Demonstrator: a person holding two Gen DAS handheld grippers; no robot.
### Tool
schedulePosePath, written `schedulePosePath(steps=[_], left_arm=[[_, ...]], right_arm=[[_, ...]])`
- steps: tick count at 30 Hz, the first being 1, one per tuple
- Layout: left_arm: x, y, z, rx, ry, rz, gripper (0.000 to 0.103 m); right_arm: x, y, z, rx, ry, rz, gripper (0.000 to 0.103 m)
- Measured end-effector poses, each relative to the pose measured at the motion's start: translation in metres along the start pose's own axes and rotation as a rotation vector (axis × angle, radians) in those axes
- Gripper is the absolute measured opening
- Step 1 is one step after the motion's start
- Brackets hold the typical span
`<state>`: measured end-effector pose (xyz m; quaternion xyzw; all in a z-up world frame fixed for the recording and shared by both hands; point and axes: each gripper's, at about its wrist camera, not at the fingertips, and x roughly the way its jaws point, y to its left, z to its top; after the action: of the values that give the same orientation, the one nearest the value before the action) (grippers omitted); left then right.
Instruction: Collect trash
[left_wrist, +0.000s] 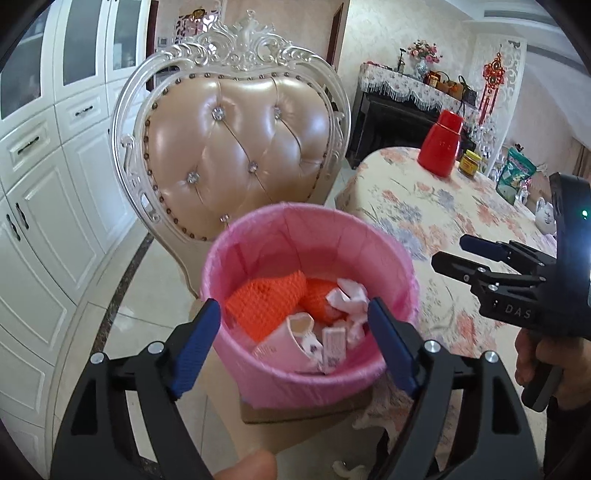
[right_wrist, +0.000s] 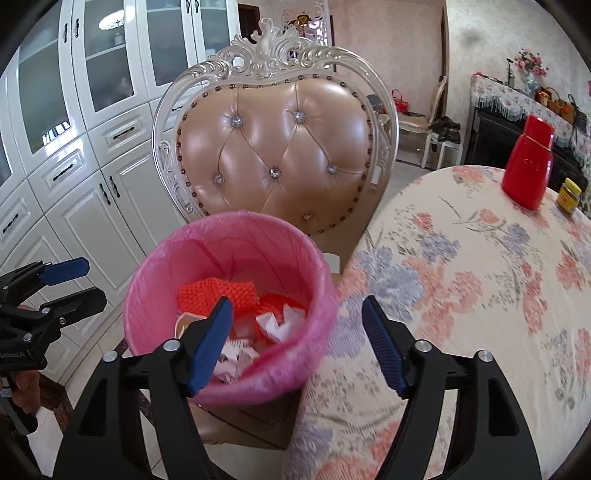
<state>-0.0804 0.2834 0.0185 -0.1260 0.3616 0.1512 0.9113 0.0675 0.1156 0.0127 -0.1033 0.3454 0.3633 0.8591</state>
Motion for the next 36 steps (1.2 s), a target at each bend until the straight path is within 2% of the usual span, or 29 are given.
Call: schedulePosePath(steps=[3, 5, 16, 36], left_arm=[[-0.006, -0.004, -0.009, -0.004, 0.005, 0.025, 0.079], [-0.01, -0.006, -0.014, -0.01, 0.01, 0.025, 0.079], [-0.026, -0.014, -0.02, 0.005, -0.002, 0.058, 0.079], [-0.02, -0.015, -0.021, 0.004, 0.009, 0.064, 0.079]], right_arm=[[-0.012, 0.002, -0.01, -0.014, -0.009, -0.026, 0.083], [-0.018, 0.002, -0.015, -0.012, -0.011, -0.014, 0.085], [-0.031, 0.009, -0.02, -0.031, -0.025, 0.007, 0.085], [-0.025, 0.009, -0.017, -0.034, -0.016, 0.011, 0.085]])
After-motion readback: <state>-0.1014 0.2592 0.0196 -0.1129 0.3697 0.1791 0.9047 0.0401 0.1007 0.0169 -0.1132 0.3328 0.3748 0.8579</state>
